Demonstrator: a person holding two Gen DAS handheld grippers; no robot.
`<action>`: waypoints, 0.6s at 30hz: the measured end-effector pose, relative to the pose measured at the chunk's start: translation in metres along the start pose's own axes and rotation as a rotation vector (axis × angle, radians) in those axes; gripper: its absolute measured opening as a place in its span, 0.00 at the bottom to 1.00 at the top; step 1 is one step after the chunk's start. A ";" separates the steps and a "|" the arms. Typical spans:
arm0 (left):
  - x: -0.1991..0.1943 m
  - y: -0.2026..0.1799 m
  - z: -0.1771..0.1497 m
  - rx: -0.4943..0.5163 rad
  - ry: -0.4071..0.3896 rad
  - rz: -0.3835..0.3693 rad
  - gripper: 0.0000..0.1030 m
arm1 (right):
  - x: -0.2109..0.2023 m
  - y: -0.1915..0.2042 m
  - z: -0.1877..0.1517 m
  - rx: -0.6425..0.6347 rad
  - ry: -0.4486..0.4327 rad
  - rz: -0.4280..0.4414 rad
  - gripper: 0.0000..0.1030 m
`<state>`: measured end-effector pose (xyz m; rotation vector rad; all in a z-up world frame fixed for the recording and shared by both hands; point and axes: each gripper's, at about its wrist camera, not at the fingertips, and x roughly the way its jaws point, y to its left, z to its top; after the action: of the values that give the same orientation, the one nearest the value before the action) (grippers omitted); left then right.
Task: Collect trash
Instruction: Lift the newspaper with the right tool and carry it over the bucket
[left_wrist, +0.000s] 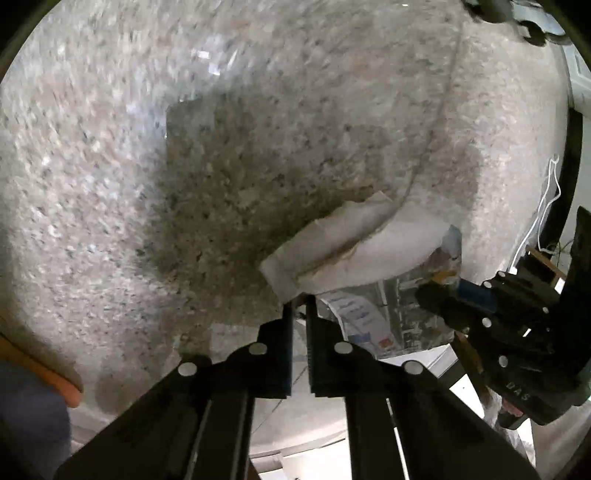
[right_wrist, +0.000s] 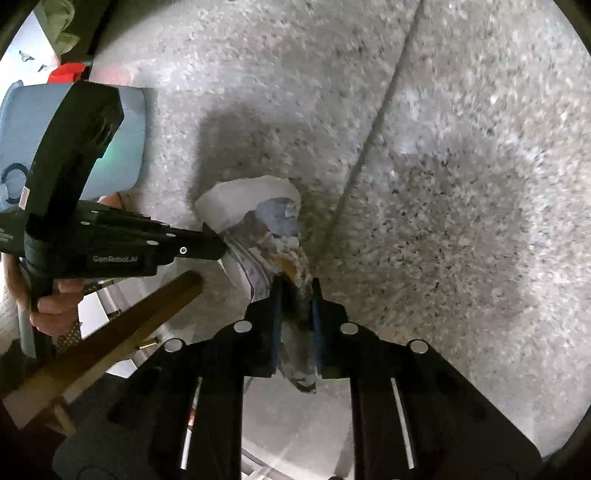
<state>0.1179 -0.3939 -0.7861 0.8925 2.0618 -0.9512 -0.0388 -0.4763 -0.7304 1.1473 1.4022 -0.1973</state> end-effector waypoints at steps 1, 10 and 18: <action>-0.007 -0.002 0.001 0.016 -0.008 0.014 0.05 | -0.005 0.001 0.001 0.015 -0.003 -0.002 0.13; -0.098 -0.024 -0.001 0.031 -0.084 0.041 0.05 | -0.089 0.044 0.035 -0.003 -0.027 -0.049 0.13; -0.198 -0.046 -0.036 -0.006 -0.265 0.034 0.05 | -0.168 0.133 0.041 -0.107 -0.129 -0.097 0.13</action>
<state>0.1746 -0.4454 -0.5944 0.7522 1.8188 -0.9878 0.0410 -0.5243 -0.5329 0.9625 1.3386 -0.2577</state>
